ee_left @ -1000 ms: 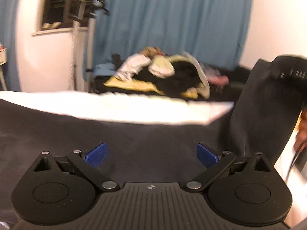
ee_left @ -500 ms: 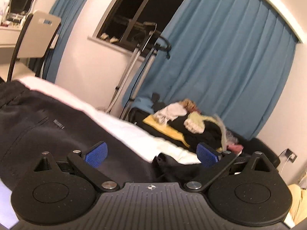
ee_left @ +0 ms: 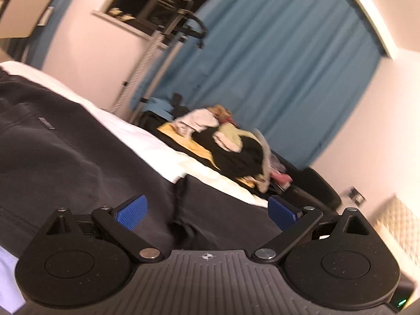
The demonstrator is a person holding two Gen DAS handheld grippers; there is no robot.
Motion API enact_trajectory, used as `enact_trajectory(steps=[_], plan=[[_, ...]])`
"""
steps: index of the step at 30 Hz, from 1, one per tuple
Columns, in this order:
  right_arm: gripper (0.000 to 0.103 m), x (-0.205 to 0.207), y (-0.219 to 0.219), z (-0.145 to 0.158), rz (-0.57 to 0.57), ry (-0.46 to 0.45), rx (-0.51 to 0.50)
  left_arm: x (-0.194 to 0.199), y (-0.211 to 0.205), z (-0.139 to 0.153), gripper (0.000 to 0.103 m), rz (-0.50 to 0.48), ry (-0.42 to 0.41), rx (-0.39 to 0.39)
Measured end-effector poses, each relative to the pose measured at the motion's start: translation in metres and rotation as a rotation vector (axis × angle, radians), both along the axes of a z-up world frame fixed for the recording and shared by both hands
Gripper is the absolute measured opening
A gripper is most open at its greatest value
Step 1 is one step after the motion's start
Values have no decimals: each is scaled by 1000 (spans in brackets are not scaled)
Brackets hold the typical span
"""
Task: Fold clothes
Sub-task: 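Lower the folded sweatpants onto the bed and open both grippers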
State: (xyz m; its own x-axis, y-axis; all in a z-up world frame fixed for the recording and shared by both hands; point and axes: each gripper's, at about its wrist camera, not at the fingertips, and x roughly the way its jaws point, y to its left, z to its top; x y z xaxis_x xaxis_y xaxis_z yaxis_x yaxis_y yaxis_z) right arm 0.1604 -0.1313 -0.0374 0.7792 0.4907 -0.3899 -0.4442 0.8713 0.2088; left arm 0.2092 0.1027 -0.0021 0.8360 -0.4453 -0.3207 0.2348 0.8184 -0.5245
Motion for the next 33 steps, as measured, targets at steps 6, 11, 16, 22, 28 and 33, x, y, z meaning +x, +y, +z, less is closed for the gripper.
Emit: enact_trajectory(steps=[6,11,16,22,28,33], plan=[[86,-22,-60,4,-203,-30,45,7,-25,-16,97,-20,76,42],[87,0,-98,4,-393,-52,135,12,-35,-29,90,11,127,87],[87,14,-132,-13,-492,33,265,8,-50,-24,90,-16,66,107],[87,43,-140,-27,-496,49,268,17,-73,-35,90,-67,-3,166],[87,58,-128,-41,-433,38,194,24,-70,-45,90,-64,-1,151],[87,56,-127,-41,-450,48,167,13,-63,-39,91,-44,46,30]])
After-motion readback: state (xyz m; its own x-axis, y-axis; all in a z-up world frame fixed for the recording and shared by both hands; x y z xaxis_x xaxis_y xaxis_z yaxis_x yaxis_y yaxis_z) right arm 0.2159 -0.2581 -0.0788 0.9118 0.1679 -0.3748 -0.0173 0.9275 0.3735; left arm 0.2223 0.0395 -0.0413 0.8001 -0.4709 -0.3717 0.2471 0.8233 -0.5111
